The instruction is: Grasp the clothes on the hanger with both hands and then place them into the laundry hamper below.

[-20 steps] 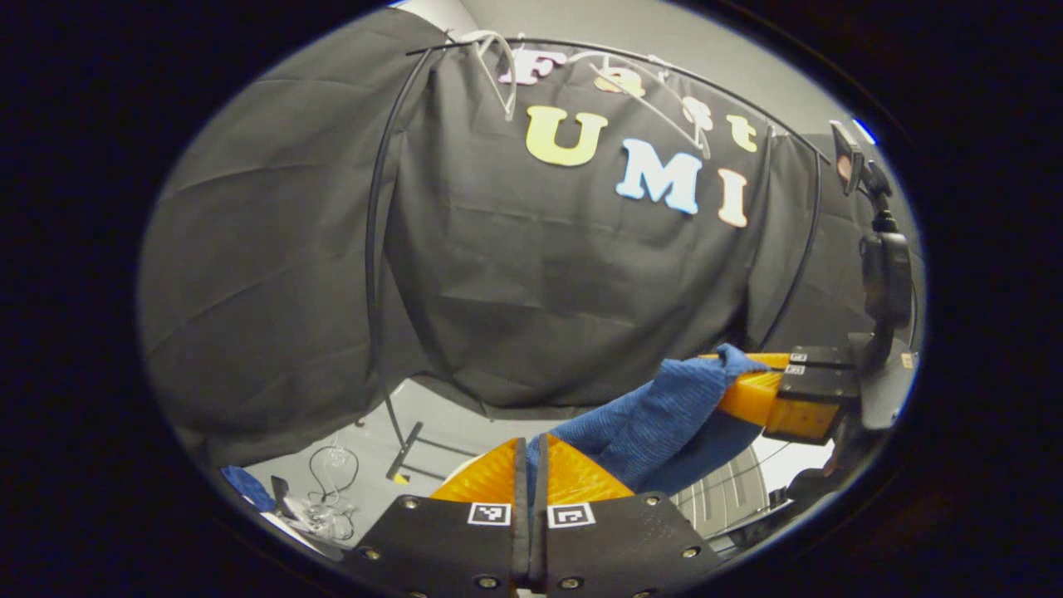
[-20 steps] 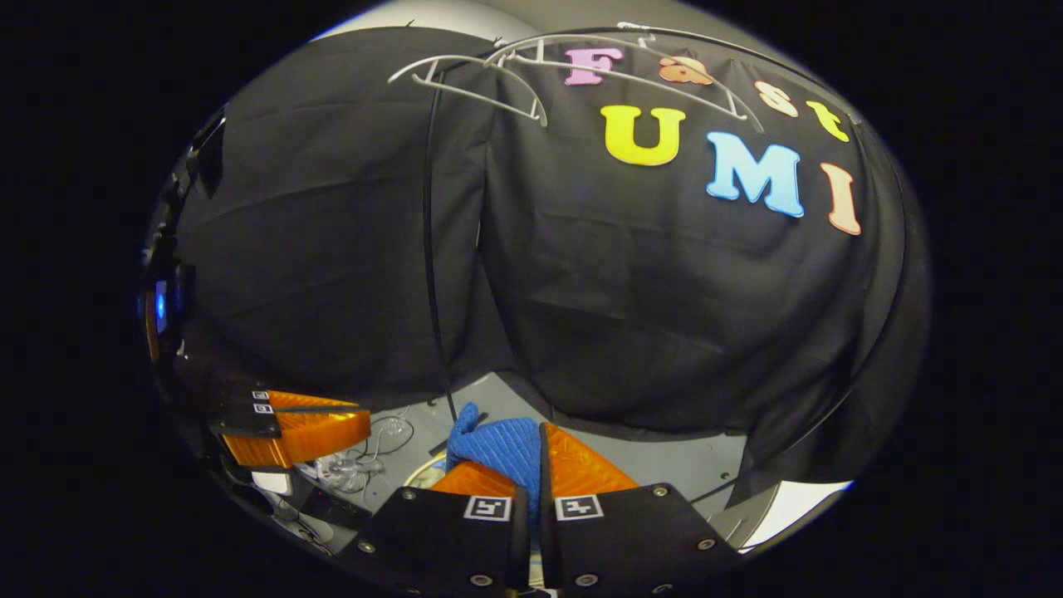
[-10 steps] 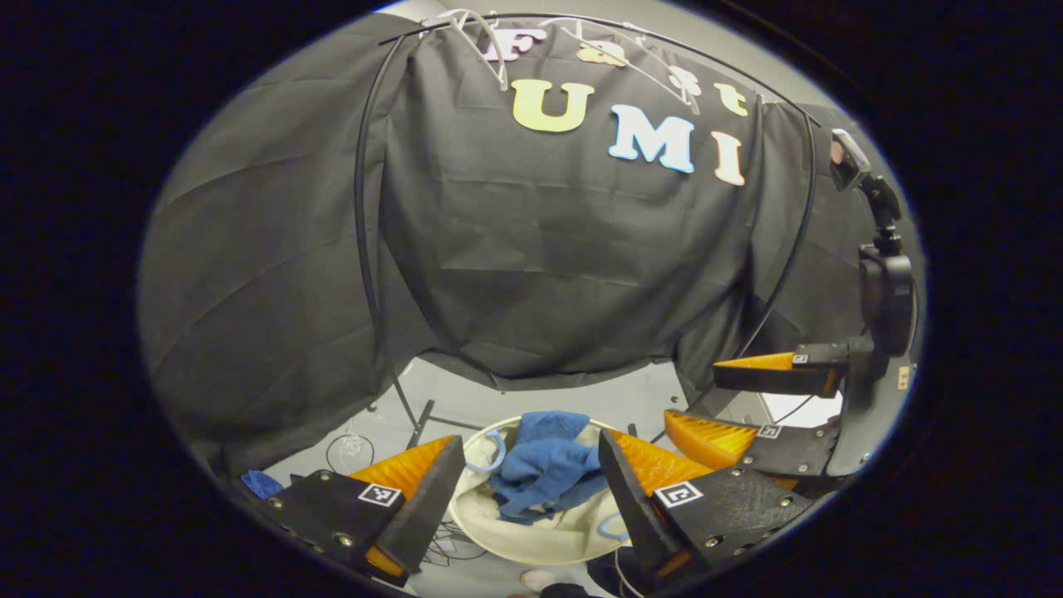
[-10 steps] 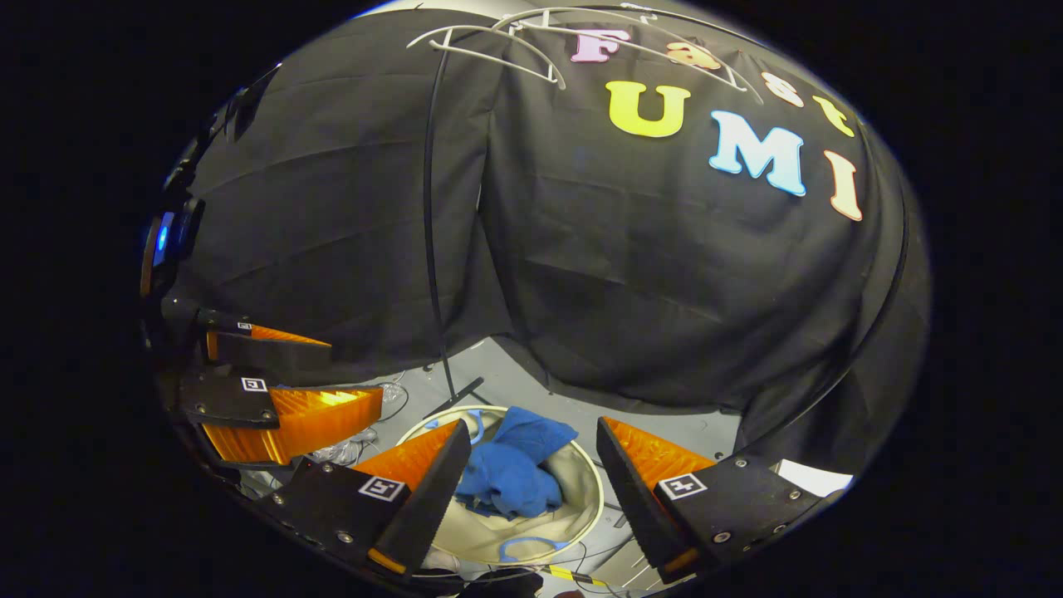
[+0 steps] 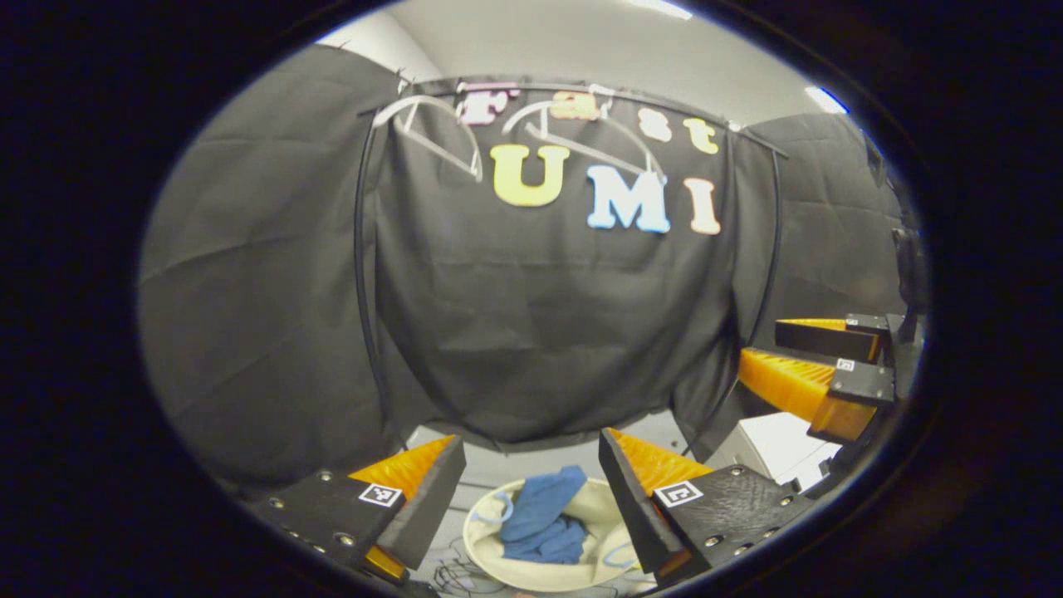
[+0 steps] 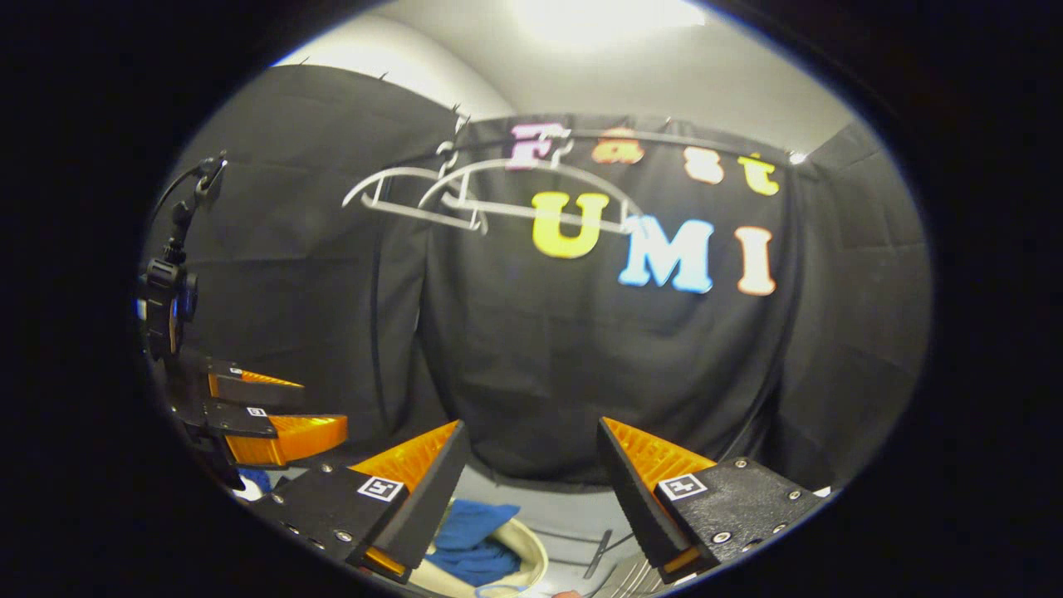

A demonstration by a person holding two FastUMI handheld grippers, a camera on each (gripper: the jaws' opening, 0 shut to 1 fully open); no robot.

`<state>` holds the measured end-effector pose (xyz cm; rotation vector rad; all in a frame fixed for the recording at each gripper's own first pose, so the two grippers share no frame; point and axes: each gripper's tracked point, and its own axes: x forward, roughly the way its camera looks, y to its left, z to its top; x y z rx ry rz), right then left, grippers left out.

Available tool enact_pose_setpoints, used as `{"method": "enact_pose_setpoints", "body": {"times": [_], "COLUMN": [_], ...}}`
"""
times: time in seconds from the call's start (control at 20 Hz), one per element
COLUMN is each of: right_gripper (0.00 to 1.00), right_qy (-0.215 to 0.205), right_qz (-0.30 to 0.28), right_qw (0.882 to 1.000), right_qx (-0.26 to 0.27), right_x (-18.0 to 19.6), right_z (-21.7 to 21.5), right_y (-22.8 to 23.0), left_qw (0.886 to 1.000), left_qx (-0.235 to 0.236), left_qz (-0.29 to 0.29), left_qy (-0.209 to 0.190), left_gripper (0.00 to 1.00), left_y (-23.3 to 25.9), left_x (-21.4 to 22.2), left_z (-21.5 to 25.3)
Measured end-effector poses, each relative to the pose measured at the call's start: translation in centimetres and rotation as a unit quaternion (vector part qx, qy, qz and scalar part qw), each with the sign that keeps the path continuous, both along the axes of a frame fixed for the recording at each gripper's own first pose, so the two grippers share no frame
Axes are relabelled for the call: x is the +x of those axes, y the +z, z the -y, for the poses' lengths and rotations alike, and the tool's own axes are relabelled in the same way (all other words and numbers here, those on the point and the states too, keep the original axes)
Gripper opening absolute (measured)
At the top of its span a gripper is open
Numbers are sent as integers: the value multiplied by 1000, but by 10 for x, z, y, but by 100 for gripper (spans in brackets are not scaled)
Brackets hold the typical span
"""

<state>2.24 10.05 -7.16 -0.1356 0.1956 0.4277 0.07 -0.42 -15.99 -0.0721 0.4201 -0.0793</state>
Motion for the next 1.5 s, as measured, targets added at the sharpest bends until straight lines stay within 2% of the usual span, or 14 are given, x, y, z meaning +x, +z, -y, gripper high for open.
{"method": "enact_pose_setpoints", "body": {"times": [0.15, 0.35, 0.5, 0.7, 0.75, 0.85, 1.15, 1.2, 1.3, 1.5], "right_gripper": [96, 96, 96, 95, 95, 96, 95, 95, 95, 94], "right_qy": [-28, -59, -79, -104, -108, -111, -95, -94, -95, -99], "right_qz": [59, 77, 84, 85, 79, 72, 85, 86, 86, 85], "right_qw": [998, 994, 991, 987, 987, 986, 987, 987, 987, 987], "right_qx": [17, 50, 64, 83, 90, 100, 98, 96, 94, 91], "right_x": [-4, -10, -23, -42, -42, -41, -35, -34, -34, -36], "right_z": [38, 81, 108, 138, 141, 143, 137, 137, 138, 137], "right_y": [47, 78, 85, 85, 81, 80, 86, 85, 84, 83], "left_qw": [998, 993, 989, 986, 987, 987, 985, 985, 985, 984], "left_qx": [-7, -30, -16, 25, 28, 29, 33, 32, 32, 37], "left_qz": [59, 116, 144, 160, 157, 158, 163, 163, 165, 169], "left_qy": [8, 21, 24, 26, 25, 28, 48, 48, 50, 47], "left_gripper": [92, 92, 91, 93, 96, 91, 93, 91, 93, 91], "left_y": [60, 126, 153, 166, 166, 168, 169, 168, 170, 165], "left_x": [6, -11, -32, -45, -48, -51, -64, -64, -62, -59], "left_z": [15, 40, 58, 69, 72, 71, 63, 63, 64, 66]}}
